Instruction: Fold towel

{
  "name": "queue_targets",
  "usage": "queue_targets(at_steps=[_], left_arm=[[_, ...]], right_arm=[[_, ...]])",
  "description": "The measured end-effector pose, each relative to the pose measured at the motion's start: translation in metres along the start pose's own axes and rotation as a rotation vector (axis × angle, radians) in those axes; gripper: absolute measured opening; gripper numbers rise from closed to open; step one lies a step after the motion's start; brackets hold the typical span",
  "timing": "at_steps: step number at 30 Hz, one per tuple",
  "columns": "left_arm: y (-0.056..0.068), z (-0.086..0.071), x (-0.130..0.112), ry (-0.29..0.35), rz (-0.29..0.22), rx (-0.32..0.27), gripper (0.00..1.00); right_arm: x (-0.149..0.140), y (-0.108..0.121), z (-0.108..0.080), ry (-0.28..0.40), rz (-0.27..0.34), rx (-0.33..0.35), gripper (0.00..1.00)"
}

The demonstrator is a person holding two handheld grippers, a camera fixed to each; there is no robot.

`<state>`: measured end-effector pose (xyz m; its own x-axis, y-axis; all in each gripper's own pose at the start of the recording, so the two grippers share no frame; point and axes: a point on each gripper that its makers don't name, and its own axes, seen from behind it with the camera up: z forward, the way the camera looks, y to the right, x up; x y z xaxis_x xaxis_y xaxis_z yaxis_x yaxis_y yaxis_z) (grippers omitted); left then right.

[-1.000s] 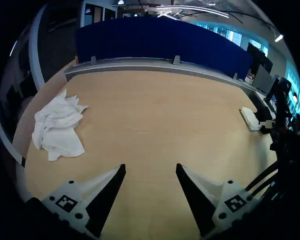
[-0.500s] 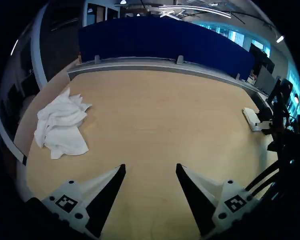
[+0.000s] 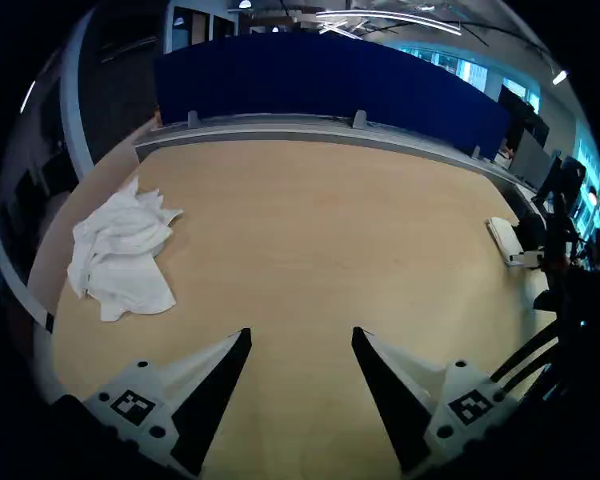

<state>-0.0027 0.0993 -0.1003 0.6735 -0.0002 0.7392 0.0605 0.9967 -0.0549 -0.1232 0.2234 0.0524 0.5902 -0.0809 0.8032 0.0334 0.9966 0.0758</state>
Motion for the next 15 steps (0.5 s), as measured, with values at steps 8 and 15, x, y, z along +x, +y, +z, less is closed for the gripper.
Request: queue_targets(at_steps=[8,15], left_arm=[[0.0,0.002,0.0,0.0,0.002,-0.001,0.94],[-0.004,0.001,0.0,0.002,-0.008,0.0,0.94]], right_arm=[[0.001,0.002,0.0,-0.012,-0.024,0.006,1.0],[0.011,0.0,-0.008,0.017,-0.031,-0.006,1.0]])
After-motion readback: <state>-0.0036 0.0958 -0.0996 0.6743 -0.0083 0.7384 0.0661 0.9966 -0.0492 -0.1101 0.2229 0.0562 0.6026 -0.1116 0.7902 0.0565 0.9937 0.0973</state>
